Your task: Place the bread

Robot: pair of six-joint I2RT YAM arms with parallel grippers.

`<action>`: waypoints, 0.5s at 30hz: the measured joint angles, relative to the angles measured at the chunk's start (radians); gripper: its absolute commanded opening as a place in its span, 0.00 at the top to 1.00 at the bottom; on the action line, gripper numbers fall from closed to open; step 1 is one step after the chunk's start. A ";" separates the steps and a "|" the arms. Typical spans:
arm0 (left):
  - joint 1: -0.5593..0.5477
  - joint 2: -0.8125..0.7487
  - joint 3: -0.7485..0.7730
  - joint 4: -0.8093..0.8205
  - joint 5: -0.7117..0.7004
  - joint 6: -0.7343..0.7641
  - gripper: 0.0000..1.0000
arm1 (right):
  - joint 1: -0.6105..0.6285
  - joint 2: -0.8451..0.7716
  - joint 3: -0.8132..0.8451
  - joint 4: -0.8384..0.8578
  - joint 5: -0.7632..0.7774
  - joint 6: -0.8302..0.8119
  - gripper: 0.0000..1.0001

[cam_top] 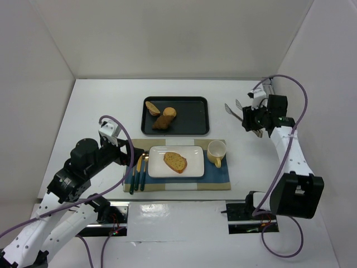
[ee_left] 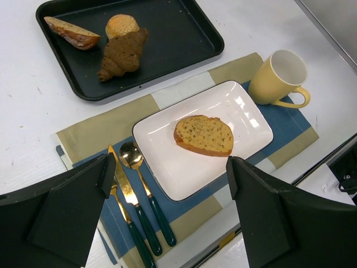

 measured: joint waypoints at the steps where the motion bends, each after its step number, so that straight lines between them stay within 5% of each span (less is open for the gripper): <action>1: 0.000 -0.001 0.000 0.000 0.000 0.000 0.00 | -0.024 0.018 -0.029 0.024 0.027 0.008 0.43; 6: 0.000 -0.008 0.000 0.000 0.000 0.000 0.00 | -0.074 0.139 -0.103 0.118 0.140 0.032 0.43; 9: 0.000 -0.009 0.000 0.000 0.000 0.000 0.00 | -0.075 0.225 -0.104 0.158 0.186 0.044 0.31; 15: 0.000 -0.016 0.000 0.001 0.000 0.000 0.00 | -0.075 0.369 -0.094 0.161 0.224 0.041 0.22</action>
